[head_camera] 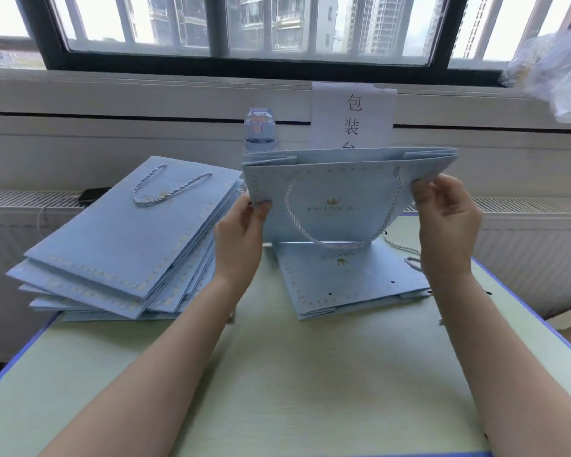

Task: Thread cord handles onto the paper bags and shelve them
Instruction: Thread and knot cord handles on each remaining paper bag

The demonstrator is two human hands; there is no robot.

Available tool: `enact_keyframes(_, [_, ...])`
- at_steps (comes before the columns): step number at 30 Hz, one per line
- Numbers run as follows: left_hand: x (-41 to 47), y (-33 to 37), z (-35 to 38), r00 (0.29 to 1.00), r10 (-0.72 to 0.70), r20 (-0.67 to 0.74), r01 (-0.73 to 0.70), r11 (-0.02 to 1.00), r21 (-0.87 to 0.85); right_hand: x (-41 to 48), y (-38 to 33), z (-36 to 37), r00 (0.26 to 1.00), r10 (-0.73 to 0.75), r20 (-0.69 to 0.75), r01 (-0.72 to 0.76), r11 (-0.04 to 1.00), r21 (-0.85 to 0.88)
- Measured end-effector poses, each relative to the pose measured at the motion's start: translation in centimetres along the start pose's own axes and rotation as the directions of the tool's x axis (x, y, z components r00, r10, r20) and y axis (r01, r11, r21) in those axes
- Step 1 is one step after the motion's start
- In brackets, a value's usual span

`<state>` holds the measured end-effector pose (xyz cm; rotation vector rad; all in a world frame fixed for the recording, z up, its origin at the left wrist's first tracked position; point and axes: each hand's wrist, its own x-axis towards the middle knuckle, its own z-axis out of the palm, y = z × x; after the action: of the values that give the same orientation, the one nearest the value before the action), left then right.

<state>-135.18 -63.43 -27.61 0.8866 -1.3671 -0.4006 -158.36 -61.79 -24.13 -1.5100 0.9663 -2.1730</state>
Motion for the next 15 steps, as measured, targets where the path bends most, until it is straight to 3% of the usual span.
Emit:
enact_keyframes(3, [0.2, 0.9, 0.2, 0.996, -0.042, -0.077, 0.035, 0.996, -0.088, 0.0, 0.7, -0.2, 0.973, 0.142, 0.184, -0.136, 0.99, -0.043])
enact_keyframes(6, [0.5, 1.4, 0.2, 0.987, -0.079, -0.14, 0.059, 0.988, -0.142, -0.4, 1.9, -0.2, 0.889, 0.283, 0.359, -0.242, 0.958, -0.155])
enact_keyframes(11, [0.1, -0.6, 0.0, 0.984, -0.179, 0.025, 0.18, 0.983, -0.026, -0.7, 2.8, -0.1, 0.872, 0.348, 0.345, -0.312, 0.937, -0.156])
enact_keyframes(15, [-0.3, -2.0, 0.4, 0.983, -0.18, -0.021, 0.181, 0.971, 0.155, -1.0, 3.9, -0.3, 0.836, 0.402, 0.374, -0.359, 0.916, -0.182])
